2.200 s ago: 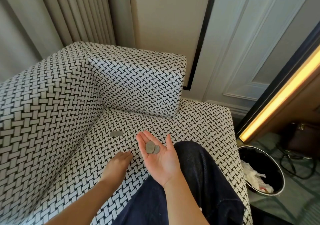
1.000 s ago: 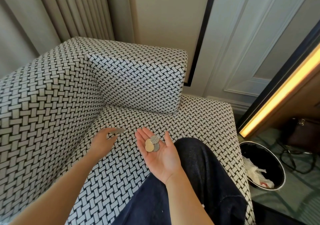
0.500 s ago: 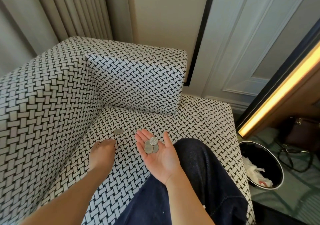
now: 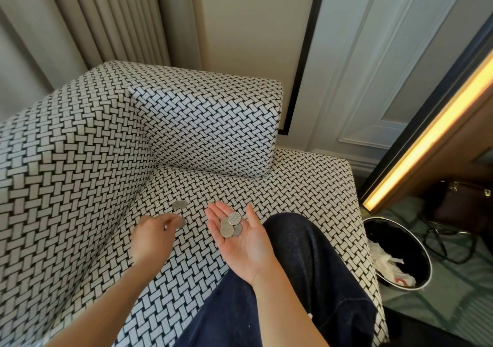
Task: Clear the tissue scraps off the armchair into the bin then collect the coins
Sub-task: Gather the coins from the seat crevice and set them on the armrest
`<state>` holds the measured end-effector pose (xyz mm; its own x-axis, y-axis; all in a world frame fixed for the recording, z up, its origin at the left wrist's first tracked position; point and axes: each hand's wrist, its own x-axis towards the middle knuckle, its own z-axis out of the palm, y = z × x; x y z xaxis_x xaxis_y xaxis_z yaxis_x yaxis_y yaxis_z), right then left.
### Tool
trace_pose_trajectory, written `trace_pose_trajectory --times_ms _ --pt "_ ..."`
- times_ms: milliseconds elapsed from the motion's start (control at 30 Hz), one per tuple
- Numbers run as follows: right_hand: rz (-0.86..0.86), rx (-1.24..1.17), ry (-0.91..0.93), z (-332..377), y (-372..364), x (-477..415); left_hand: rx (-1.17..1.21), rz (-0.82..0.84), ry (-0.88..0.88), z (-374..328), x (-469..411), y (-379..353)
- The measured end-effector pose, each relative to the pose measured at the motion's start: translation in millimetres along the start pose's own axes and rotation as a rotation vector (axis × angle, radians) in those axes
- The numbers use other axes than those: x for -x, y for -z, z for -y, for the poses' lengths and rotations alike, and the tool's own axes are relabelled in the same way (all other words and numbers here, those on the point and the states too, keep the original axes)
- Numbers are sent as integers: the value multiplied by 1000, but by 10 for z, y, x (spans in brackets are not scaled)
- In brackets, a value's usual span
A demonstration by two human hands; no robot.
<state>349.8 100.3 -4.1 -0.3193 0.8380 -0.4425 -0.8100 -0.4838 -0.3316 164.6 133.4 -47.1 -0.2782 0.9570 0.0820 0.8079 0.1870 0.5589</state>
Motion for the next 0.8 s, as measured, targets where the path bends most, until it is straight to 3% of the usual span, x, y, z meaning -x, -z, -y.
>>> trace_pose_trajectory --times_ms 133,267,500,633,800 --pt "-36 27 -23 -15 4 -15 250 41 19 -279 140 263" --pt "-32 43 -67 -33 -19 -10 397 111 -110 -612 299 497" --pt "-13 11 -95 -48 -17 14 289 319 -370 -717 263 349" --pt "-26 1 -80 -52 -12 17 432 418 -221 -629 212 290" --pt "-40 18 -75 -62 -17 -6 544 361 41 -370 113 258"
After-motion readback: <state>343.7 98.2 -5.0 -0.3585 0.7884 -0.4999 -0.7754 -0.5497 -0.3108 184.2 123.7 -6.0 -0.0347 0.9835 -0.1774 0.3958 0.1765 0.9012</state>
